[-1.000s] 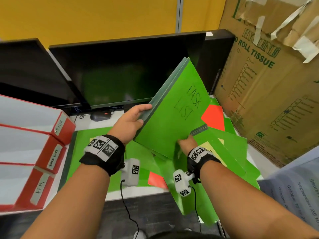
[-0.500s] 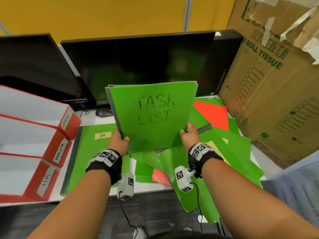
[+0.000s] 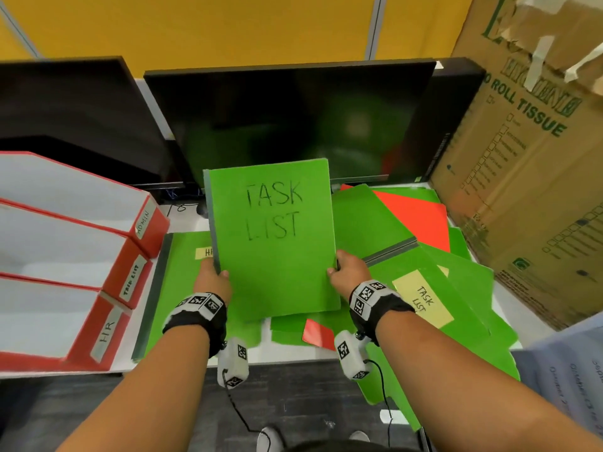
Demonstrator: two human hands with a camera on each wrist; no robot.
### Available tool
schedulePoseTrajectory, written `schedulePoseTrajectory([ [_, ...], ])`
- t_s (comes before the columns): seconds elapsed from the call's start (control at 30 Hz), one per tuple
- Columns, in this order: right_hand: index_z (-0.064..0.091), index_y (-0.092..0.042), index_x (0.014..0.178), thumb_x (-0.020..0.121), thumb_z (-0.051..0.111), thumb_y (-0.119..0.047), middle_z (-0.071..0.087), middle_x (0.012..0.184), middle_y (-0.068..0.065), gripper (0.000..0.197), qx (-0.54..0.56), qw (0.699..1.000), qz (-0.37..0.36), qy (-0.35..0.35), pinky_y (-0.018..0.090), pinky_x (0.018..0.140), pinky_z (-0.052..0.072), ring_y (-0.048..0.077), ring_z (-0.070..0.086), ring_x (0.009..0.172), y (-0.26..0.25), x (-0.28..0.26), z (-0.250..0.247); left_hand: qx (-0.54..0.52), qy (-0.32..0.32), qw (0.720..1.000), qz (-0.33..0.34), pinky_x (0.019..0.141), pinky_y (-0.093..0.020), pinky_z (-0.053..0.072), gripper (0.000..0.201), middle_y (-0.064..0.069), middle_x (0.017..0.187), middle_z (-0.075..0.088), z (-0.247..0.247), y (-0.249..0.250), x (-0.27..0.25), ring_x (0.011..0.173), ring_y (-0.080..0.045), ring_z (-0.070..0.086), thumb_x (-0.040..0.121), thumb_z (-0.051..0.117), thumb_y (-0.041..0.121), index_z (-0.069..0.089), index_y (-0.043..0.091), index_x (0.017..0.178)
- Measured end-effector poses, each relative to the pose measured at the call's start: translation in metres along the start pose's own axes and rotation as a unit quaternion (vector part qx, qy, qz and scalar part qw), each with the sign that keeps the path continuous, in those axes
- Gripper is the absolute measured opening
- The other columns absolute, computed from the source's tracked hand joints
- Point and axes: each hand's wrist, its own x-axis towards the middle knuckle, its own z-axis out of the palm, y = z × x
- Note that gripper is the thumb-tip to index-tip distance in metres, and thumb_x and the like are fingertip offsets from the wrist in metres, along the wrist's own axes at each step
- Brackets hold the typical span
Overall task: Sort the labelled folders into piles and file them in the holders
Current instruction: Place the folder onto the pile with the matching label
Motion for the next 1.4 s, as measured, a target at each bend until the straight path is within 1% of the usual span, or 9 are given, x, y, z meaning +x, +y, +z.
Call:
schedulePoseTrajectory([
  [0.1,0.044,-0.011,0.128,0.090,0.056,-0.014,0.064,0.103,0.014,0.040,-0.002,0.999,-0.021,-0.036,0.032,0.083,0.049,0.031,0.062,0.100,-0.017,-0.007,0.036,0.029,-0.004,0.998,-0.047,0.088,-0.044,0.044,0.039,-0.031,0.121,0.055,-0.017,-0.030,0.011,0.109,-0.045,0.054,0.095,0.040,0.001,0.039,-0.001,0.134],
  [0.17,0.027,-0.021,0.142,0.089,0.057,-0.014,0.064,0.092,0.009,0.062,0.002,0.998,-0.028,-0.050,0.028,0.073,0.048,0.028,0.063,0.089,-0.025,-0.011,0.055,0.054,-0.012,0.996,-0.064,0.092,-0.045,0.044,0.046,-0.031,0.125,0.052,-0.025,-0.045,0.019,0.113,-0.045,0.053,0.091,0.038,-0.004,0.039,0.000,0.137],
  [0.27,0.037,-0.022,0.133,0.089,0.057,-0.012,0.053,0.073,-0.001,0.049,-0.004,0.997,-0.046,-0.062,0.025,0.065,0.042,0.022,0.056,0.074,-0.041,-0.010,0.078,0.093,-0.003,0.993,-0.070,0.090,-0.046,0.047,0.057,-0.030,0.128,0.048,-0.039,-0.067,0.027,0.112,-0.046,0.052,0.085,0.042,-0.005,0.036,0.006,0.141],
  [0.4,0.055,-0.015,0.126,0.090,0.055,-0.008,0.063,0.114,0.010,0.037,-0.040,0.990,-0.093,-0.096,0.023,0.086,0.046,0.023,0.060,0.098,-0.066,-0.007,0.104,0.103,0.019,0.993,-0.053,0.066,-0.038,0.054,0.063,-0.024,0.113,0.051,-0.057,-0.101,0.038,0.083,-0.037,0.057,0.080,0.043,-0.010,0.044,0.024,0.134],
  [0.47,0.056,-0.015,0.129,0.090,0.055,-0.007,0.056,0.129,0.013,0.040,-0.049,0.987,-0.111,-0.109,0.024,0.098,0.043,0.027,0.057,0.115,-0.073,-0.007,0.114,0.133,0.006,0.990,-0.048,0.071,-0.039,0.055,0.057,-0.021,0.107,0.052,-0.064,-0.112,0.044,0.079,-0.035,0.057,0.080,0.042,-0.009,0.054,0.024,0.125],
  [0.63,0.049,-0.018,0.137,0.090,0.052,-0.004,0.042,0.137,0.016,0.049,-0.097,0.977,-0.108,-0.155,0.026,0.105,0.040,0.031,0.050,0.122,-0.083,-0.005,0.132,0.183,-0.017,0.981,-0.066,0.096,-0.040,0.048,0.058,-0.017,0.130,0.042,-0.070,-0.128,0.057,0.107,-0.039,0.054,0.082,0.042,-0.004,0.057,0.029,0.127],
  [0.83,0.041,-0.020,0.143,0.087,0.051,-0.001,0.031,0.136,0.017,0.060,-0.147,0.964,-0.074,-0.207,0.026,0.098,0.045,0.030,0.054,0.113,-0.086,-0.004,0.145,0.208,-0.072,0.973,-0.071,0.092,-0.037,0.050,0.063,-0.013,0.142,0.032,-0.068,-0.133,0.062,0.119,-0.037,0.046,0.080,0.051,-0.002,0.049,0.030,0.134],
  [1.17,0.055,-0.013,0.128,0.082,0.059,-0.004,0.035,0.127,0.012,0.047,-0.117,0.983,-0.042,-0.136,0.031,0.097,0.049,0.029,0.057,0.103,-0.077,0.001,0.134,0.245,-0.030,0.968,-0.047,0.108,-0.049,0.035,0.070,-0.011,0.145,0.027,-0.056,-0.111,0.055,0.129,-0.038,0.031,0.076,0.053,0.001,0.042,0.029,0.139],
  [1.4,0.055,-0.019,0.129,0.089,0.054,-0.017,0.041,0.128,0.012,0.040,-0.093,0.993,-0.014,-0.071,0.034,0.101,0.045,0.032,0.053,0.114,-0.044,0.002,0.085,0.186,-0.097,0.977,0.041,0.089,-0.041,0.053,0.061,-0.015,0.134,0.049,-0.018,-0.065,0.046,0.108,-0.035,0.058,0.076,0.054,0.000,0.052,0.022,0.133],
])
